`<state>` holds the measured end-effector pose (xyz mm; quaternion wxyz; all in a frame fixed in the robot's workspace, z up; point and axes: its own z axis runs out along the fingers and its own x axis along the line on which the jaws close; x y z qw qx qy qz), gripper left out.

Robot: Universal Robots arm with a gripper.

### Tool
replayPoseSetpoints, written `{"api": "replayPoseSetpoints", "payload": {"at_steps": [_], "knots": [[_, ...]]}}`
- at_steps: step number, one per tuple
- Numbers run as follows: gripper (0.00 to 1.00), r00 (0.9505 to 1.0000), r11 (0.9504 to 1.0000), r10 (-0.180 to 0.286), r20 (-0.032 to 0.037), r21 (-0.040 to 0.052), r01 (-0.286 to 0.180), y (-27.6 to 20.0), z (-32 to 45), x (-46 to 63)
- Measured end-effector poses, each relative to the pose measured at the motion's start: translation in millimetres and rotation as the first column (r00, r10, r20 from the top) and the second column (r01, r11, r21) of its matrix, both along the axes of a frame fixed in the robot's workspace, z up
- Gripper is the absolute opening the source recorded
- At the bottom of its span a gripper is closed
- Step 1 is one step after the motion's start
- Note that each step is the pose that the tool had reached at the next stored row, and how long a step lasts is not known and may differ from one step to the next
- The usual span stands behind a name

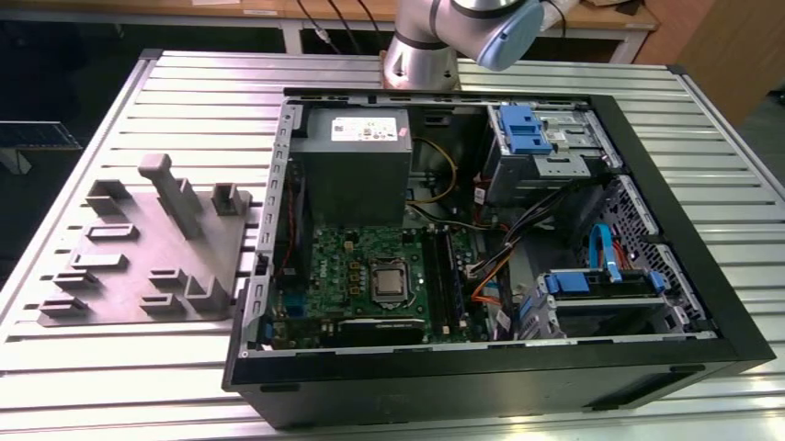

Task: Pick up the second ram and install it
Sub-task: 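Pick up the second ram and move it above second insertion slot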

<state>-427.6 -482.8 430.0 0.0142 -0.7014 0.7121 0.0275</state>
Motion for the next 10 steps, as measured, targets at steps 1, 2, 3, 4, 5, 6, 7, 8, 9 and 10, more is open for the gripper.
{"api": "replayPoseSetpoints", "payload": {"at_steps": [1, 2, 3, 4, 5, 6, 7, 8, 9, 10], "knots": [[0.12, 1.0, 1.0, 0.0, 0.0, 0.0, 0.0, 0.0, 0.3, 0.0], [0.12, 1.0, 1.0, 0.0, 0.0, 0.0, 0.0, 0.0, 0.3, 0.0], [0.12, 1.0, 1.0, 0.0, 0.0, 0.0, 0.0, 0.0, 0.3, 0.0], [0.12, 1.0, 1.0, 0.0, 0.0, 0.0, 0.0, 0.0, 0.3, 0.0], [0.12, 1.0, 1.0, 0.0, 0.0, 0.0, 0.0, 0.0, 0.3, 0.0], [0.12, 1.0, 1.0, 0.0, 0.0, 0.0, 0.0, 0.0, 0.3, 0.0], [0.12, 1.0, 1.0, 0.0, 0.0, 0.0, 0.0, 0.0, 0.3, 0.0], [0.12, 1.0, 1.0, 0.0, -0.0001, -0.0001, 0.0, 0.0, 0.4, 0.7], [0.12, 1.0, 1.0, 0.0, -0.0002, -0.0001, 0.0, 0.0, 0.5, 1.7], [0.12, 1.0, 1.0, 0.0, -0.0001, 0.0, 0.0, 0.0, 0.4, 2.9]]}}
